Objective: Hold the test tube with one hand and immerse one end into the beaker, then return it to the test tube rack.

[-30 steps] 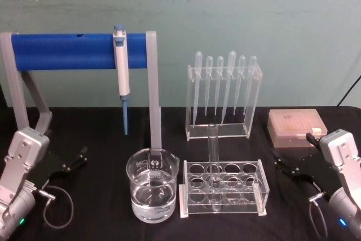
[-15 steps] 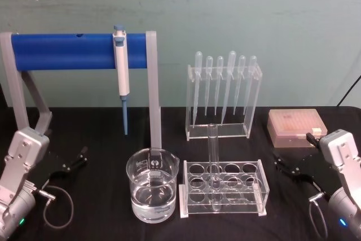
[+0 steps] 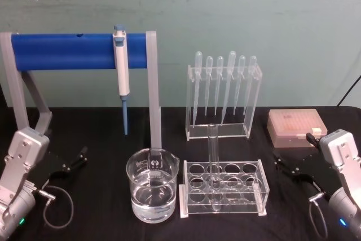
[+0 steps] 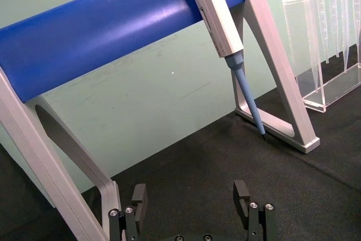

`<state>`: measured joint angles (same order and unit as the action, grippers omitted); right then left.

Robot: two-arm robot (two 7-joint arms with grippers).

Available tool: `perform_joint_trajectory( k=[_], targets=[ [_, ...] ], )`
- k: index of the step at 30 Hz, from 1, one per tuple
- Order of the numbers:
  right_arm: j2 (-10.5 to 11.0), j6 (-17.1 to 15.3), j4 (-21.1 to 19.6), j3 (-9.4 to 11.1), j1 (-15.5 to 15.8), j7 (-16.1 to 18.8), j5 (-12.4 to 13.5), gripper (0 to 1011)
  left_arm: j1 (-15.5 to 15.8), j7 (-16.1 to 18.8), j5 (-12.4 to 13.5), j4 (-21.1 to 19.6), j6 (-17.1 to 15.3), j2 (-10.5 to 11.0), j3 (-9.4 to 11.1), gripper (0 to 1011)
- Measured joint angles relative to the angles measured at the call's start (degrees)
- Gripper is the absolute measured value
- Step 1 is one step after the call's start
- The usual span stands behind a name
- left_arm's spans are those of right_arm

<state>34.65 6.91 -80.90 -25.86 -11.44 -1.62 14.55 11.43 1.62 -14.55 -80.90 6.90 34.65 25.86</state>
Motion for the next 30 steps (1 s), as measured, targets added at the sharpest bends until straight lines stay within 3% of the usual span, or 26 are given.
perform_joint_trajectory(
  k=[8, 13, 18, 22, 26, 30],
  targets=[
    [0.0, 0.0, 0.0, 0.0, 0.0, 0.0, 0.0, 1002, 0.0, 0.0, 0.0, 0.0, 0.0, 0.0, 0.0, 1000],
    [0.9, 0.0, -2.2, 1.2, 2.3, -0.2, -0.7, 1000, 0.0, 0.0, 0.0, 0.0, 0.0, 0.0, 0.0, 1000],
    [3.5, 0.1, -8.0, 3.2, 7.2, -1.1, -1.2, 1000, 0.0, 0.0, 0.0, 0.0, 0.0, 0.0, 0.0, 1000],
    [7.2, 0.1, -15.5, 5.5, 13.0, -1.3, -1.0, 1002, 0.0, 0.0, 0.0, 0.0, 0.0, 0.0, 0.0, 1000],
    [9.0, -0.2, -20.2, 6.6, 15.8, 0.4, -0.1, 1000, 0.0, 0.0, 0.0, 0.0, 0.0, 0.0, 0.0, 1000],
    [8.8, -1.2, -23.0, 6.5, 15.7, 3.9, 2.5, 1002, 0.0, 0.0, 0.0, 0.0, 0.0, 0.0, 0.0, 1000]
  ],
)
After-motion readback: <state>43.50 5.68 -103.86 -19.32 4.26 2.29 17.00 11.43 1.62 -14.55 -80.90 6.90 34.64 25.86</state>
